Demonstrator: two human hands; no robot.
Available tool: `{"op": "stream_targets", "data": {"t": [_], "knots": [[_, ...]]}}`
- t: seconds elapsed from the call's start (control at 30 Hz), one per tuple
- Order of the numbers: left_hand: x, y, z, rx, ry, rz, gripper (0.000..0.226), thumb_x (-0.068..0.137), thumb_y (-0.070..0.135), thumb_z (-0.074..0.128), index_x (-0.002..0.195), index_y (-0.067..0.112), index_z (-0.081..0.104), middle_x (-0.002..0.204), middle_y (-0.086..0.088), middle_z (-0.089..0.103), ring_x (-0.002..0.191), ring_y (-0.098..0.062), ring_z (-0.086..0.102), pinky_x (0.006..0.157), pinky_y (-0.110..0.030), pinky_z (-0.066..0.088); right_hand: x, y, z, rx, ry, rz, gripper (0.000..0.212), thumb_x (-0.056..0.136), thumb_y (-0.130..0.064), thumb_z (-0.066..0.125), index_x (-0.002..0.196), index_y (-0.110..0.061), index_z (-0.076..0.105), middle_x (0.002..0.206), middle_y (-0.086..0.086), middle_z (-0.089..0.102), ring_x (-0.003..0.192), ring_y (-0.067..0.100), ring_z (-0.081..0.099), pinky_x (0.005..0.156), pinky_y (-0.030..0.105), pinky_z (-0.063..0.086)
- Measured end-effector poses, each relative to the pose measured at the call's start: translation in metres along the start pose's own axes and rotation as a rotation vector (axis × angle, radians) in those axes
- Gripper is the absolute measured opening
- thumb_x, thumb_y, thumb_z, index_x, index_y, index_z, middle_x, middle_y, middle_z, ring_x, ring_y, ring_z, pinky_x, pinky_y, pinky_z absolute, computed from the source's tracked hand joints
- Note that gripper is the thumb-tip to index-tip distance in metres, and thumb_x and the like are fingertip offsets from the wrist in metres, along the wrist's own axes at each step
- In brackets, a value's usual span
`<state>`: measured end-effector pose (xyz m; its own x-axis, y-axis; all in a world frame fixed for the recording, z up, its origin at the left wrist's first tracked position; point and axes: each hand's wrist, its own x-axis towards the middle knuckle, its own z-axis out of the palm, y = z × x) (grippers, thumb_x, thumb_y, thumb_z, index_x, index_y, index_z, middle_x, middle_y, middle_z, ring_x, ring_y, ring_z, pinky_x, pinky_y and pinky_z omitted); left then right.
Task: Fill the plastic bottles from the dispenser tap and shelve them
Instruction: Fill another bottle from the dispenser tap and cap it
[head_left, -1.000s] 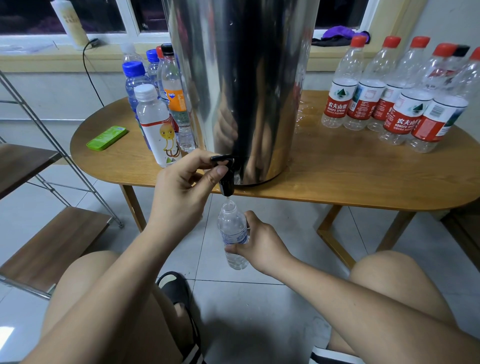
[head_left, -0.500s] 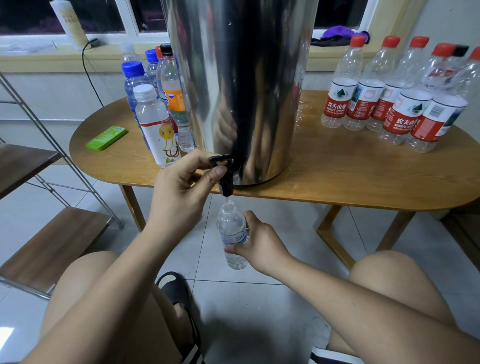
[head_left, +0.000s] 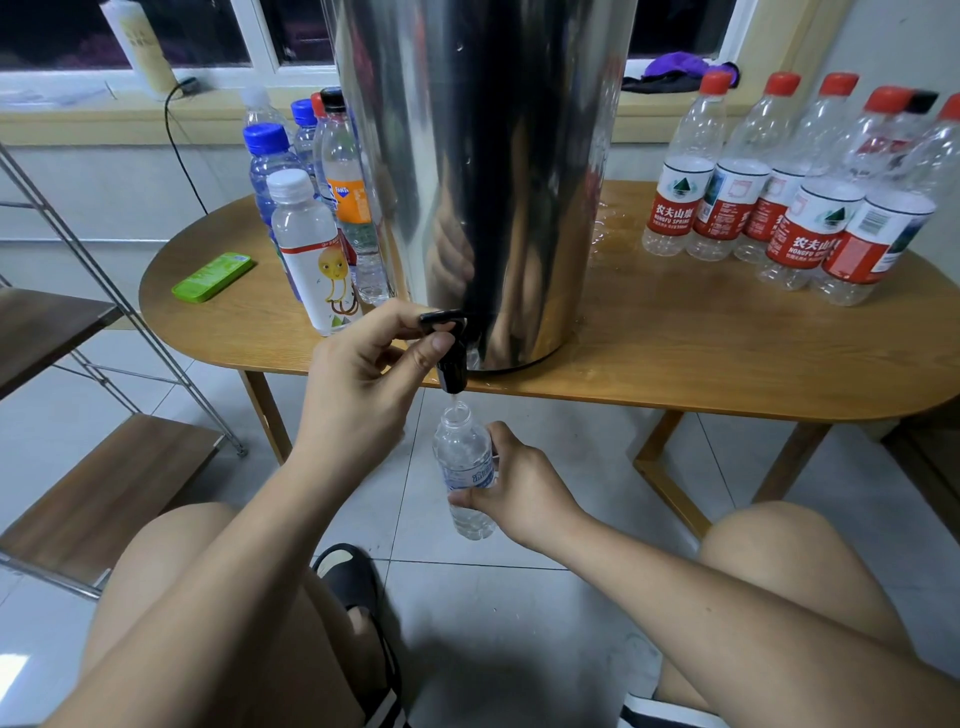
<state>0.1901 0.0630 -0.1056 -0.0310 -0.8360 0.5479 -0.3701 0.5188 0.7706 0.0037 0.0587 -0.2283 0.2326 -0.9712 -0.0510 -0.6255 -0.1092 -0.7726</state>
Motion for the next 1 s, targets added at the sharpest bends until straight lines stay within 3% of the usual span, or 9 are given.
{"op": "stream_targets", "data": {"t": [0.23, 0.6, 0.83, 1.0], "knots": [[-0.0003, -0.0009, -0.0004, 0.000, -0.001, -0.001, 0.009, 0.103, 0.022, 0.073, 0.110, 0.019, 0.077, 0.098, 0.000, 0.079, 0.096, -0.024, 0.074, 0.083, -0.062, 0.055, 0.0005, 0.0006, 0.0004, 0.001, 0.000, 0.003, 0.063, 0.081, -0.039, 0.093, 0.125, -0.025, 0.050, 0.117, -0.005, 0.071, 0.106, 0.019, 0.067, 0.086, 0.036, 0.057], [-0.0004, 0.0003, 0.0008, 0.001, 0.007, -0.004, 0.007, 0.102, 0.020, 0.073, 0.108, 0.018, 0.077, 0.095, 0.007, 0.077, 0.089, -0.009, 0.070, 0.079, -0.046, 0.056, 0.0007, 0.0012, 0.0008, -0.007, -0.007, 0.003, 0.063, 0.081, -0.039, 0.093, 0.125, -0.024, 0.050, 0.116, -0.005, 0.072, 0.103, 0.020, 0.067, 0.082, 0.033, 0.055], [-0.0003, -0.0010, -0.0008, -0.001, 0.005, -0.010, 0.009, 0.103, 0.021, 0.073, 0.109, 0.017, 0.078, 0.097, 0.002, 0.078, 0.094, -0.017, 0.072, 0.082, -0.058, 0.056, -0.0001, -0.0001, 0.0011, -0.011, -0.016, -0.003, 0.062, 0.081, -0.040, 0.093, 0.124, -0.024, 0.051, 0.116, -0.005, 0.071, 0.103, 0.019, 0.067, 0.083, 0.034, 0.055], [-0.0008, 0.0017, -0.0008, 0.011, 0.006, -0.001, 0.007, 0.104, 0.017, 0.074, 0.109, 0.014, 0.078, 0.096, 0.004, 0.077, 0.091, -0.011, 0.071, 0.080, -0.045, 0.056, -0.0001, -0.0005, 0.0000, -0.008, -0.015, -0.001, 0.062, 0.082, -0.040, 0.092, 0.125, -0.023, 0.051, 0.115, -0.006, 0.071, 0.103, 0.018, 0.067, 0.080, 0.032, 0.053]]}}
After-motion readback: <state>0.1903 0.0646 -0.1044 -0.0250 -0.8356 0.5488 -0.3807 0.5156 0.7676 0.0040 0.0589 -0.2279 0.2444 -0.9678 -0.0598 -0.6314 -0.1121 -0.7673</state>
